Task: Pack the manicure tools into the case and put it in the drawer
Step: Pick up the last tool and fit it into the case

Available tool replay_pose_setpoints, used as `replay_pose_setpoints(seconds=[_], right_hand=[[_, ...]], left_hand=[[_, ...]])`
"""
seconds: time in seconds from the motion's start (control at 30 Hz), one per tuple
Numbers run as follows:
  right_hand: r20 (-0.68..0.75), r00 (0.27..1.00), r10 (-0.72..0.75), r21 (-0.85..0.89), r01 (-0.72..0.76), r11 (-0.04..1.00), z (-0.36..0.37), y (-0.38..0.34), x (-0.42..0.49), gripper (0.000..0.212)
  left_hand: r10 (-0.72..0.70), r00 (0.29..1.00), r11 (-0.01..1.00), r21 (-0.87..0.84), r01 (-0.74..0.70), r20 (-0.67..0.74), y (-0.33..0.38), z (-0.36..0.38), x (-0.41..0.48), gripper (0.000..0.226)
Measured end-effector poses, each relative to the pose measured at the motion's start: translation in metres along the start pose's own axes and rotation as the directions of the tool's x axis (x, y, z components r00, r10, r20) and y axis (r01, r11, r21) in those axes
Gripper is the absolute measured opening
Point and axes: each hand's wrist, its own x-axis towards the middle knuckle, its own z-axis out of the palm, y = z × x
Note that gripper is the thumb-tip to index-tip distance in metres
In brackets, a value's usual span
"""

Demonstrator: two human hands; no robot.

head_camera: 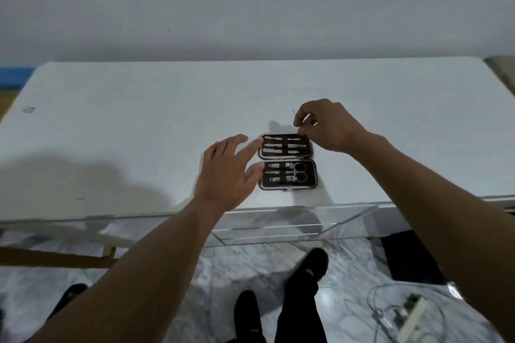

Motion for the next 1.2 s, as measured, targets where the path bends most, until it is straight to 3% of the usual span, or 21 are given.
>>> replay_pose_setpoints(seconds=[0.2, 0.4, 1.2], right_hand=[[0.001, 0.999, -0.045, -0.284, 0.043, 0.958, 0.005, 0.013, -0.007, 0.023], [0.031, 0.992, -0.121, -0.463, 0.121, 0.878, 0.006, 0.022, -0.005, 0.027], [0.108, 0.976, -0.187, -0.441, 0.215, 0.871, 0.016, 0.012, 0.004, 0.024]], left_hand=[[0.003, 1.000, 1.000, -0.012, -0.003, -0.009, -0.001, 0.001, 0.000, 0.053], [0.000, 1.000, 1.000, -0.030, 0.000, -0.026, -0.002, 0.002, 0.001, 0.052], [-0.005, 0.999, 1.000, -0.011, 0.004, -0.040, -0.002, 0.005, 0.002, 0.051]])
